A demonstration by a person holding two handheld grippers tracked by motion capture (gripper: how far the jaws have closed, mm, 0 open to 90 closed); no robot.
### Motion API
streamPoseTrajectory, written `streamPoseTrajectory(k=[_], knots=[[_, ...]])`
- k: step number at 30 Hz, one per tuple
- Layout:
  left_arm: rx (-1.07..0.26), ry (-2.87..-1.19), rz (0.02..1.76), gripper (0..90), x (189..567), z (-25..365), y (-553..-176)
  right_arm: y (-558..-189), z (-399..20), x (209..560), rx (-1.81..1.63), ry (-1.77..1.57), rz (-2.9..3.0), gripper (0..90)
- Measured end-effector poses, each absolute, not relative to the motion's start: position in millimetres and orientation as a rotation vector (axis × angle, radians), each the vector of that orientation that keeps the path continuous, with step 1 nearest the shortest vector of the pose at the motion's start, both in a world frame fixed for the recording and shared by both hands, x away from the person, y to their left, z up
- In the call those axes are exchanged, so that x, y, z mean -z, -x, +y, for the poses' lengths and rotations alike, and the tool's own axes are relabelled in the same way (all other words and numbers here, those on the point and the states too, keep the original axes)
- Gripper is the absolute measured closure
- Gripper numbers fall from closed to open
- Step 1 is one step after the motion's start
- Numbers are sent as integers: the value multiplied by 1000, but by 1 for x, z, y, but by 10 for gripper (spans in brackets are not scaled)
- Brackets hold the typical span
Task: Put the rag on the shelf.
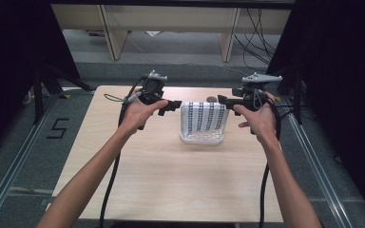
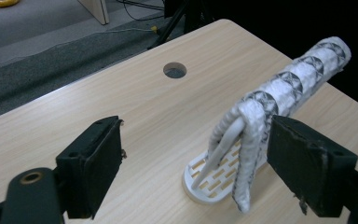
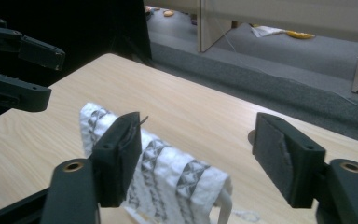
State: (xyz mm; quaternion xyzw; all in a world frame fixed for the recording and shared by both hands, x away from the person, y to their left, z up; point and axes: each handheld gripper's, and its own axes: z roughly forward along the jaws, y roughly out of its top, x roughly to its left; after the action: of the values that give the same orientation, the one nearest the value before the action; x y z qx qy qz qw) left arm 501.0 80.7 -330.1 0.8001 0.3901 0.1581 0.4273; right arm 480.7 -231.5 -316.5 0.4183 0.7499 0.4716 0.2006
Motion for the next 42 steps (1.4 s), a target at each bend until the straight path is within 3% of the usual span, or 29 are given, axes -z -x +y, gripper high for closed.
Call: streamPoseTrajectory(k=[7, 42], knots=[[-382, -1984, 966, 159, 336, 84, -487, -466, -229, 319, -1324, -1157, 2096, 254], [-352, -1936, 898, 159, 382, 130, -412, -406, -233, 359, -1298, -1093, 2148, 254]])
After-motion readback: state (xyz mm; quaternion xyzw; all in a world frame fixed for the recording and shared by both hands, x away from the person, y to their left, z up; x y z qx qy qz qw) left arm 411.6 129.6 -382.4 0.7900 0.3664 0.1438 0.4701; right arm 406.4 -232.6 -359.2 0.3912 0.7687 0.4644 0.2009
